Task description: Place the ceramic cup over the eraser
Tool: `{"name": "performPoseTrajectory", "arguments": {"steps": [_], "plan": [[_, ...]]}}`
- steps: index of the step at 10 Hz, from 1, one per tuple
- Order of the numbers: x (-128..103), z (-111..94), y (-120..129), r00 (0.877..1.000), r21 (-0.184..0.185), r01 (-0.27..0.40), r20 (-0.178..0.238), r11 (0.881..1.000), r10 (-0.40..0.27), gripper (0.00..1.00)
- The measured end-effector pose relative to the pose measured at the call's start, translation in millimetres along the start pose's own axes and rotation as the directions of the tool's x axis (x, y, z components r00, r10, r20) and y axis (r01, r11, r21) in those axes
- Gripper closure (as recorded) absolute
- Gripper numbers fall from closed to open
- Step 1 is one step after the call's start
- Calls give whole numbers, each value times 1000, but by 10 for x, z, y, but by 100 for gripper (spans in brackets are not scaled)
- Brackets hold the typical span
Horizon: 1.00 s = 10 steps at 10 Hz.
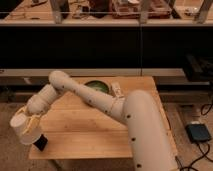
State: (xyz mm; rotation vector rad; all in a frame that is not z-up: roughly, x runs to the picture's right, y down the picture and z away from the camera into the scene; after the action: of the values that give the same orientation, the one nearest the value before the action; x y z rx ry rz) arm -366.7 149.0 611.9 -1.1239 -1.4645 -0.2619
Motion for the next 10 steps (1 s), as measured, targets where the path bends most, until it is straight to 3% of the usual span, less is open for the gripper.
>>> {"name": "performPoseTrajectory", "arguments": {"steps": [3,8,10], "plan": [[118,-27,35,1000,6,9,29,1000,-9,100],[432,-93,87,998,12,71,0,997,-71,100],[555,-78,110,996,26,87,28,996,-88,100]]}}
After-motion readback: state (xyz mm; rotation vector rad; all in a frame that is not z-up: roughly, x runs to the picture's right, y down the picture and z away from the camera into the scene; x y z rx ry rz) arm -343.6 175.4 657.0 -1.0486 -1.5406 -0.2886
